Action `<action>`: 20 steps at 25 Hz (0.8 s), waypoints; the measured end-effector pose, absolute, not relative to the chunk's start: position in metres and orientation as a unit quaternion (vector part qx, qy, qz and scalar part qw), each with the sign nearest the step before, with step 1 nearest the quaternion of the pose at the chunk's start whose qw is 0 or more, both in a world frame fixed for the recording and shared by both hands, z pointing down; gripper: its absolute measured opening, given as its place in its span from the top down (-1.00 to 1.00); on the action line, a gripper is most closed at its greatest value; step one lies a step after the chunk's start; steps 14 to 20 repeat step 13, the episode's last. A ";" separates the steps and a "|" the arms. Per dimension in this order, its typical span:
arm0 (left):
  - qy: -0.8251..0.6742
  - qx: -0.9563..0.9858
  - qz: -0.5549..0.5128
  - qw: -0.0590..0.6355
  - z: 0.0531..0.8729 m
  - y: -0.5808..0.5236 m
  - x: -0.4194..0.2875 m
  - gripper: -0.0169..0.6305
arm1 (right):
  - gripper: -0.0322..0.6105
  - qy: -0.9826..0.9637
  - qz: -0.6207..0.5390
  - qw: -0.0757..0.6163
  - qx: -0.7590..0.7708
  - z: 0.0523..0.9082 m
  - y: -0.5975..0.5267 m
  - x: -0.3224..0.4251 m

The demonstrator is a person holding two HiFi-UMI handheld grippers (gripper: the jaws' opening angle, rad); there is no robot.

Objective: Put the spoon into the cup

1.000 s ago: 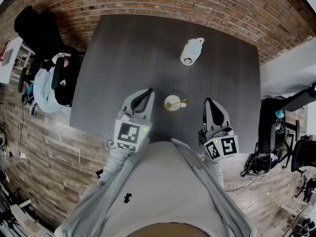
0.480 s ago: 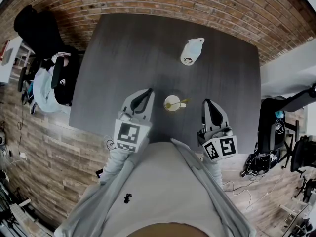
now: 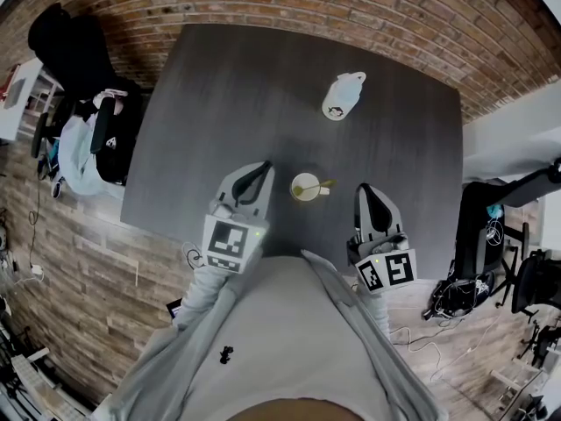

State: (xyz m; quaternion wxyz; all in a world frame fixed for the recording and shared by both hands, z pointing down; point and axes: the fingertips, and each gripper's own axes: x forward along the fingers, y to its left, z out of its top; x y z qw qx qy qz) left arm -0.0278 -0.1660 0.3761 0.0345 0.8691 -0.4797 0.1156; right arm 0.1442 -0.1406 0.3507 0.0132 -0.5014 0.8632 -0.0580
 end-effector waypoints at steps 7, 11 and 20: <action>-0.481 0.868 0.116 0.035 0.376 -0.164 -0.029 0.89 | 0.85 0.863 -0.059 0.020 -0.501 0.350 -0.140 0.144; -0.479 0.869 0.115 0.032 0.374 -0.164 -0.029 0.89 | 0.85 0.860 -0.065 0.040 -0.505 0.345 -0.142 0.149; -0.479 0.870 0.114 0.032 0.373 -0.164 -0.029 0.89 | 0.85 0.858 -0.065 0.043 -0.508 0.343 -0.142 0.152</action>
